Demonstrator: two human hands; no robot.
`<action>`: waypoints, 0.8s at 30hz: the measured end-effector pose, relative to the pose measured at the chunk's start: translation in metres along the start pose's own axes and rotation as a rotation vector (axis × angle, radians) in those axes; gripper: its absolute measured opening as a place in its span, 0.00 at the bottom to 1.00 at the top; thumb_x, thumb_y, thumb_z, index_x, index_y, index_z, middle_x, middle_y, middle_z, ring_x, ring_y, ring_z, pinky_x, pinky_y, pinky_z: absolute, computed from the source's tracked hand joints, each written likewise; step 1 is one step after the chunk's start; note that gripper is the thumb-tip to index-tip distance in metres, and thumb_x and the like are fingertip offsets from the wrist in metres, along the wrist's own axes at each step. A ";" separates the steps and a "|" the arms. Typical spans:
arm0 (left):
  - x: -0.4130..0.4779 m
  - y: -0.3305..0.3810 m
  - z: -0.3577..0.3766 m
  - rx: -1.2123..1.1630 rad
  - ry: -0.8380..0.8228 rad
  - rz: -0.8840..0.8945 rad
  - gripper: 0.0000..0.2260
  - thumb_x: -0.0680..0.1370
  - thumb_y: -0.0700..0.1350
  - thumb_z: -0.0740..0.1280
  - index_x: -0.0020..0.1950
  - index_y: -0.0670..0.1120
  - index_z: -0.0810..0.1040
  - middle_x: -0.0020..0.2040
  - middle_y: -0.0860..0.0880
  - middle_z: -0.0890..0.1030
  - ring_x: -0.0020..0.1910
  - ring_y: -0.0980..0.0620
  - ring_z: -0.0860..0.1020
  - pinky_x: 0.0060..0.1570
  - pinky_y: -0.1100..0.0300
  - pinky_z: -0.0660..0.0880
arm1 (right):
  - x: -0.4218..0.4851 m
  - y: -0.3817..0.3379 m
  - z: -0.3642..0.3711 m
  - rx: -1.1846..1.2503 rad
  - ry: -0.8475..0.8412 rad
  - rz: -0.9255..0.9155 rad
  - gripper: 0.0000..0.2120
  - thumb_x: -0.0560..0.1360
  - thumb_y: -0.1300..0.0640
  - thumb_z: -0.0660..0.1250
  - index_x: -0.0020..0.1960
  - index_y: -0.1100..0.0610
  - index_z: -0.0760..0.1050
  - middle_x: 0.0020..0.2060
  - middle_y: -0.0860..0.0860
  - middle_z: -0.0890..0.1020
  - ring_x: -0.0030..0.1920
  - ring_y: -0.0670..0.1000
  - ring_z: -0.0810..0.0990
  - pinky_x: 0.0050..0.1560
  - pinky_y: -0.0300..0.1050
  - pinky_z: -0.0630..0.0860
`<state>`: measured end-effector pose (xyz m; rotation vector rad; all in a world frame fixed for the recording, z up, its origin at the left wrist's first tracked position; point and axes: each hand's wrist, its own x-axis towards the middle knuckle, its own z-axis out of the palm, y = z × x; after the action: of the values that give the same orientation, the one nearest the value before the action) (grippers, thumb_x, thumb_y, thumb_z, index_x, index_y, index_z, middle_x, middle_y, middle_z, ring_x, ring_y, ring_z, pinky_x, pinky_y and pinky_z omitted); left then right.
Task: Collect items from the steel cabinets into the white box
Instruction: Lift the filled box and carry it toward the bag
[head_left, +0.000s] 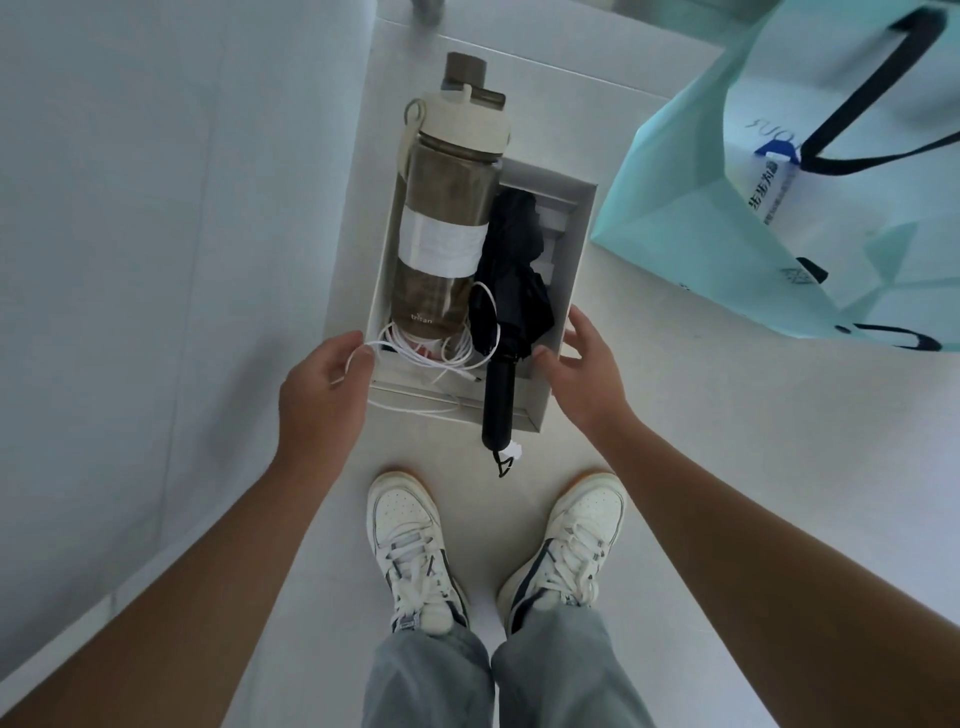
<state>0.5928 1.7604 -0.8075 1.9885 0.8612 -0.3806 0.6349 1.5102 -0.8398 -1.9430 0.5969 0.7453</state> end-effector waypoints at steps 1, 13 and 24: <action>0.006 0.001 0.001 0.010 0.003 -0.012 0.14 0.80 0.47 0.66 0.64 0.46 0.80 0.58 0.50 0.83 0.55 0.55 0.79 0.59 0.60 0.73 | -0.001 -0.002 0.000 -0.005 -0.002 0.000 0.30 0.76 0.51 0.69 0.77 0.42 0.65 0.67 0.49 0.79 0.56 0.48 0.84 0.57 0.59 0.83; 0.024 -0.007 -0.001 -0.008 0.053 -0.063 0.13 0.78 0.48 0.68 0.61 0.46 0.83 0.54 0.52 0.85 0.53 0.54 0.81 0.57 0.58 0.76 | -0.003 -0.009 0.020 0.043 -0.035 0.029 0.39 0.68 0.39 0.71 0.77 0.41 0.64 0.69 0.46 0.79 0.58 0.53 0.84 0.62 0.62 0.80; 0.024 -0.013 -0.005 0.059 0.172 -0.033 0.14 0.77 0.47 0.66 0.60 0.45 0.80 0.55 0.48 0.83 0.54 0.51 0.79 0.54 0.63 0.74 | 0.019 -0.046 0.043 -0.024 -0.108 -0.041 0.38 0.74 0.43 0.73 0.80 0.44 0.61 0.72 0.47 0.76 0.67 0.51 0.78 0.70 0.56 0.73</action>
<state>0.5999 1.7791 -0.8265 2.0867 1.0016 -0.2583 0.6681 1.5669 -0.8424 -1.9182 0.4834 0.8291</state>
